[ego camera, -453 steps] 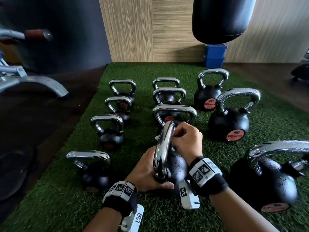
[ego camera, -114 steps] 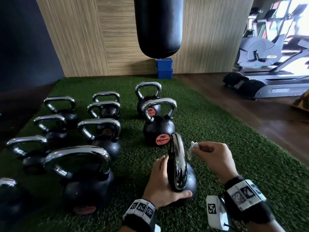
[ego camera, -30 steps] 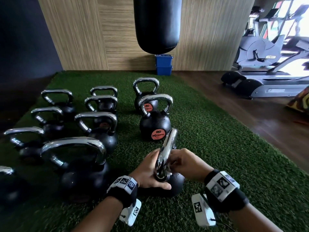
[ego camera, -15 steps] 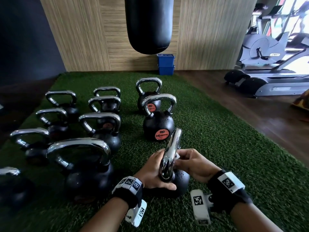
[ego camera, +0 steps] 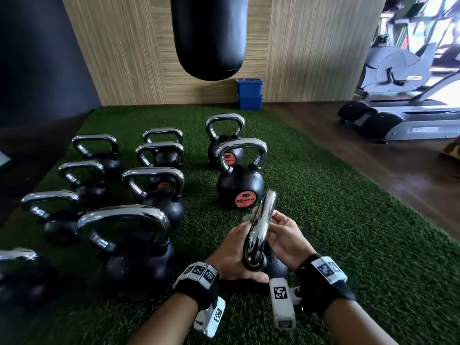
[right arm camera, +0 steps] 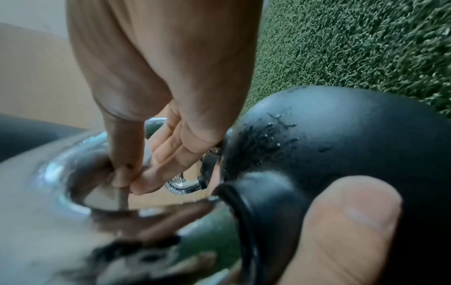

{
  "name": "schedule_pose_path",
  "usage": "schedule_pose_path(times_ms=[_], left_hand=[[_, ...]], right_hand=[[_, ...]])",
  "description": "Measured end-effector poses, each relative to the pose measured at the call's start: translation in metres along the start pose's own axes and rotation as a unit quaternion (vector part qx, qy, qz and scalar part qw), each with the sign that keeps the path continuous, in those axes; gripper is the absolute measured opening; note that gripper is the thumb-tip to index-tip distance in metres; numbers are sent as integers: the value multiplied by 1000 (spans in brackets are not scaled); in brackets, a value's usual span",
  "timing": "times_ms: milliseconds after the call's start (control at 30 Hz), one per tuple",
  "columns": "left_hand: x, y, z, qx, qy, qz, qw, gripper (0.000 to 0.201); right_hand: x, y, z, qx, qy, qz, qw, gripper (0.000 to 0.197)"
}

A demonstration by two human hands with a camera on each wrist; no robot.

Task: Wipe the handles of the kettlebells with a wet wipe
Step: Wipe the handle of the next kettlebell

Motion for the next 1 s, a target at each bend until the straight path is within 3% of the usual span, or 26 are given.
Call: schedule_pose_path(times_ms=[100,200,267,367,500,633,767,933,1000], left_hand=[[-1,2,-2,-4,-7,12,1000,113],[-3,0,-3,-7,-7,17,1000,113],[-3,-1,-4,-15,-5,12,1000,115],[-4,0,-5,-24,2,20,999,121],[-4,3,-7,-45,4,19,999,126],[-3,6,-7,-45,8,23,999,129],[-4,1,-5,-23,15,42,999,128],[-30,-19,-5,-32,143,33,989,128],[-47,-32,-7,-57,143,17,988,118]], right_hand=[[-5,-2,1,-42,-51,-8,998,27],[-12,13,5,-139,-138,-95,976,29],[-15,23,7,-194,-184,-190,945,36],[-14,30,8,-247,-245,-349,870,36],[-12,43,14,-286,-298,-430,803,32],[-9,50,17,-266,-316,-482,773,26],[-10,49,23,-205,-319,-494,782,30],[-5,45,28,-112,-286,-530,790,54],[-3,50,29,-117,-245,-568,777,61]])
Point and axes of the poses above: each hand's wrist, its own z-axis towards the middle knuckle, its own x-axis out of the palm, y = z × x, the point moved 4 cm from there along z, towards the middle knuckle, and after that the axes turned 10 degrees about -y, right-handed, at the moved point
